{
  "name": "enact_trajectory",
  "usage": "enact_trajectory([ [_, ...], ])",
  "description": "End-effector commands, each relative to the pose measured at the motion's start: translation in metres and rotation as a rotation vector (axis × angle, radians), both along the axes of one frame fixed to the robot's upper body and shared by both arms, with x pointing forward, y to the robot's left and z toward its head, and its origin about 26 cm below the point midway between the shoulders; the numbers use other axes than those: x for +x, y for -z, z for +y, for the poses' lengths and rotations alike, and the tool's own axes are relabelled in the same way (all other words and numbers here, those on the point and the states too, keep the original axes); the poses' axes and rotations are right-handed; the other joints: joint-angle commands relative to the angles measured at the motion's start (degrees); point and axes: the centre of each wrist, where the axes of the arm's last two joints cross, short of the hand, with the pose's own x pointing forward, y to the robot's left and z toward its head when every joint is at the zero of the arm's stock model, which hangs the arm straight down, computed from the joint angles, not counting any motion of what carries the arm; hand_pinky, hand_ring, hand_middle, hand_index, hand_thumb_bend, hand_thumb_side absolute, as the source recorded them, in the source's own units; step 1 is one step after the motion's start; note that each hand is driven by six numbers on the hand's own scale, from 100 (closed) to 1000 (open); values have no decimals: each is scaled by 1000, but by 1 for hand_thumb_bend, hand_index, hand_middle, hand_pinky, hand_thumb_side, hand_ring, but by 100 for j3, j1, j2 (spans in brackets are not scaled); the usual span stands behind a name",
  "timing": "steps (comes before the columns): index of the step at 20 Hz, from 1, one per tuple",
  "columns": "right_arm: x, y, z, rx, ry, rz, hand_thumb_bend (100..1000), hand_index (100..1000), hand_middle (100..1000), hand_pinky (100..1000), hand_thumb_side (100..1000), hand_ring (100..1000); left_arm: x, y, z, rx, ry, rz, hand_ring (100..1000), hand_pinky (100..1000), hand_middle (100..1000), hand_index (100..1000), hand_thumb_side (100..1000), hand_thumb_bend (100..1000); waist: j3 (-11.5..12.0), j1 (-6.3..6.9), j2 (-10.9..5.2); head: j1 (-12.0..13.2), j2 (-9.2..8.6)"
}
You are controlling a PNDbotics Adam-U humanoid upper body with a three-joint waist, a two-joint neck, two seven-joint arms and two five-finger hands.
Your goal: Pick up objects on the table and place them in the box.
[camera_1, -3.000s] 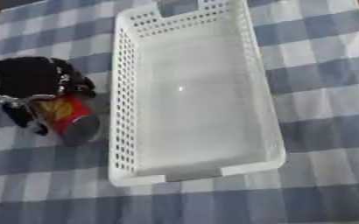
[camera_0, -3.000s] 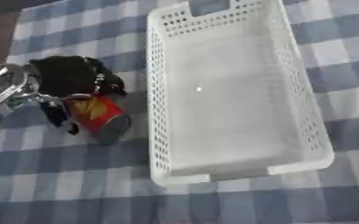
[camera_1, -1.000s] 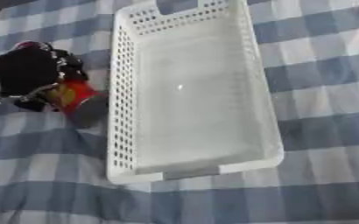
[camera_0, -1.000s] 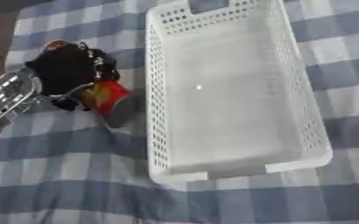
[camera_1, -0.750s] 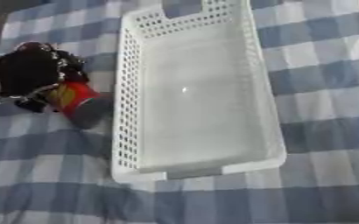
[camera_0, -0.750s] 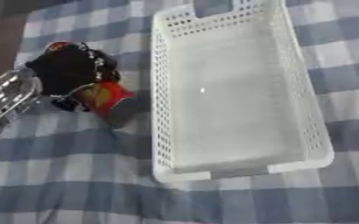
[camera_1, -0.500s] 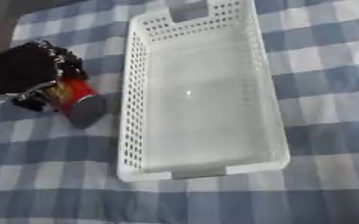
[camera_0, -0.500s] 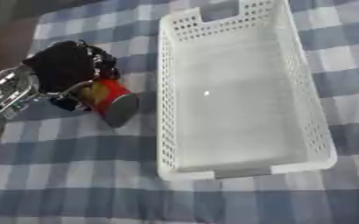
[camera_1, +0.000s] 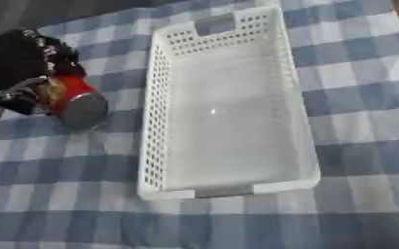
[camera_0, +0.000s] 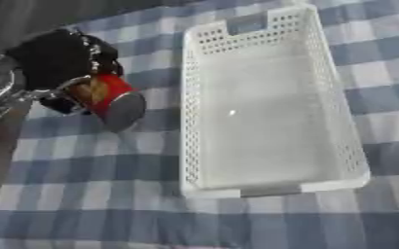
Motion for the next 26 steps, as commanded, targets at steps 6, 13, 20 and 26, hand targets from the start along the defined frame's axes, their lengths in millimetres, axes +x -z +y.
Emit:
enact_trajectory([
  [6, -2, -1, -1, 12, 4, 3, 100, 861, 618, 323, 1000, 508, 1, -39, -6, 47, 38, -56, 209, 100, 282, 406, 100, 785, 52, -42, -205, -55, -33],
  [13, -2, -2, 1, 23, -1, -1, 100, 859, 619, 324, 1000, 509, 2, -51, -17, 49, 84, -53, 210, 100, 286, 409, 100, 789, 2, -114, -254, -58, -53],
  [20, 4, -13, -3, -20, 2, -59, 100, 847, 625, 329, 1000, 512, 4, -70, -31, 72, 149, -58, 205, 100, 284, 409, 100, 791, -84, -236, -259, -23, -42],
  [26, 11, -28, -11, -72, 18, -146, 100, 836, 634, 337, 1000, 517, 4, -79, -43, 61, 213, -51, 201, 100, 282, 410, 100, 791, -151, -301, -261, -14, -51],
])
